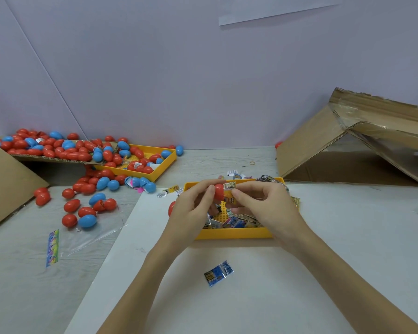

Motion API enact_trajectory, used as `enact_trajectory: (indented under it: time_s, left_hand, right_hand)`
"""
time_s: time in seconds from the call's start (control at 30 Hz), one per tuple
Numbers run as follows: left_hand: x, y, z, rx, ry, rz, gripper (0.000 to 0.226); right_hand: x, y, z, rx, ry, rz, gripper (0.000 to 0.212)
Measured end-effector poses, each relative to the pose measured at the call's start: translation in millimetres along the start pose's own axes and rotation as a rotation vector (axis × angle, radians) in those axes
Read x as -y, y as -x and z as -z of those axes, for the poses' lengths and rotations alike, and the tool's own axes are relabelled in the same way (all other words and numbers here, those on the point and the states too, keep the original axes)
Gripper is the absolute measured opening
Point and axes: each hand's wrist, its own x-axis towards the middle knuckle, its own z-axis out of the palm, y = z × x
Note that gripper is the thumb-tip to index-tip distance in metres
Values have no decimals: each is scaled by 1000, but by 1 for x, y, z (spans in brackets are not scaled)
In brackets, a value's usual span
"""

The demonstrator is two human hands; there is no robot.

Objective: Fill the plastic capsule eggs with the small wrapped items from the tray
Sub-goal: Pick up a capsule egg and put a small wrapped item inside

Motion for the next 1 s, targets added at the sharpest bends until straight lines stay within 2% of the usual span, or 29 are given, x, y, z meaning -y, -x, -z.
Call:
enact_trajectory:
  time_s: [0.1, 0.37, 0.53, 0.67, 0.8, 1.0]
  left_hand:
    - [0, 0, -2, -13, -12, 7, 32]
    - [-2, 1, -1, -12, 8, -9, 34]
    - [-4, 2, -2, -42, 3, -85, 39]
    - [-5, 1, -1, -60, 15, -125, 30]
    - [-7, 1, 3, -54, -25, -252, 42]
    - [-10, 1, 9, -166, -150, -460, 46]
  right_hand:
    - [2, 2, 0, -2, -73, -36, 11]
    - [4, 4, -3, -31, -73, -30, 12]
    - [4, 8, -4, 33, -115, -79, 14]
    - [6, 6, -3, 73, -248, -158, 18]
    - [11, 4, 1, 155, -459, -282, 21]
    - [15, 3, 2, 258, -545, -408, 17]
